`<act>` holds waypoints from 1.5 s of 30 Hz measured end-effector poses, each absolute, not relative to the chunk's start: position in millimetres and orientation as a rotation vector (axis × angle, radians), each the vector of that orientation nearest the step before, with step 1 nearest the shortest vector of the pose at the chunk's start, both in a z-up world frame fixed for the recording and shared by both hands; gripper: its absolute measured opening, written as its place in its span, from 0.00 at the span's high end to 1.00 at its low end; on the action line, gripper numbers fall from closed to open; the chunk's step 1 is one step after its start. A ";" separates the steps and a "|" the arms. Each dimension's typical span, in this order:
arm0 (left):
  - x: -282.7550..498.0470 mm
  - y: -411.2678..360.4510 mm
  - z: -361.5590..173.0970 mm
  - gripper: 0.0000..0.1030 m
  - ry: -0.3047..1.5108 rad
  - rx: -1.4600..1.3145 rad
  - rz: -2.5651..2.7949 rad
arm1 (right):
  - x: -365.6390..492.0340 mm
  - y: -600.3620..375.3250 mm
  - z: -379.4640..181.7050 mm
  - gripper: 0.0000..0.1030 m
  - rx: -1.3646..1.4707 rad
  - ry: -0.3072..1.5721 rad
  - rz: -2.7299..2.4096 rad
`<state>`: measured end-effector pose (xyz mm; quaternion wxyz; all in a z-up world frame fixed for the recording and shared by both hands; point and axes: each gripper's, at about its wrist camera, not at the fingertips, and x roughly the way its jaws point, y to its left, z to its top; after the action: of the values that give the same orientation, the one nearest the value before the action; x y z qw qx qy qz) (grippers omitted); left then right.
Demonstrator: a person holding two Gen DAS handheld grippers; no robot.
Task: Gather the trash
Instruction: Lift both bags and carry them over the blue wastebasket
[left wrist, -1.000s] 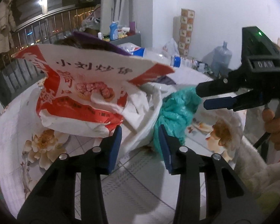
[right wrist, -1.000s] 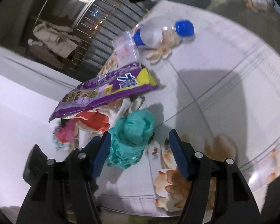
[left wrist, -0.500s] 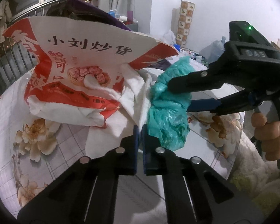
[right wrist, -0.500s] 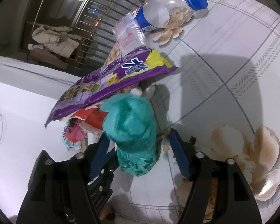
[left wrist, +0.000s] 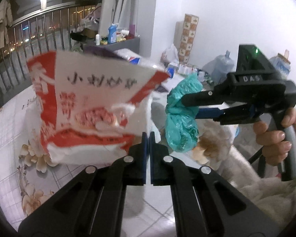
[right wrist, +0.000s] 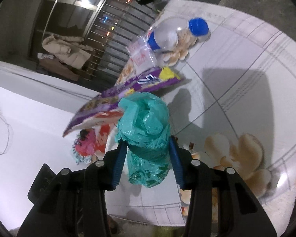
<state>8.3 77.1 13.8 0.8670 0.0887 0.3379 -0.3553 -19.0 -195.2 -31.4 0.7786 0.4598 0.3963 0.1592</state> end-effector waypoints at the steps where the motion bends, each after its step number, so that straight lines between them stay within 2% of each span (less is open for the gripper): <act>1: 7.7 77.2 17.7 0.99 0.703 0.177 -0.749 | -22.0 -197.8 -28.4 0.59 0.995 0.845 0.346; 13: -6.9 74.6 71.7 1.00 0.610 0.112 -0.819 | -46.0 -215.5 -1.6 0.59 0.976 0.740 0.355; 24: -36.1 25.3 96.1 1.00 0.563 0.154 -0.928 | -93.4 -274.2 8.9 0.59 1.001 0.597 0.261; 29: -31.6 -33.5 103.3 1.00 0.566 0.220 -0.997 | -126.2 -324.8 3.8 0.59 1.026 0.512 0.116; 36: -5.0 -150.0 95.7 1.00 0.694 0.263 -1.162 | -179.3 -406.3 -33.6 0.59 1.076 0.469 -0.240; 45: 5.5 -325.1 24.3 0.99 0.860 0.453 -1.262 | -224.2 -484.9 -114.8 0.59 1.192 0.515 -0.600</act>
<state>5.5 -325.1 24.3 0.6992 0.2032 0.3860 -0.5664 -224.2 -484.9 -114.8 0.7548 0.5465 0.2362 -0.2753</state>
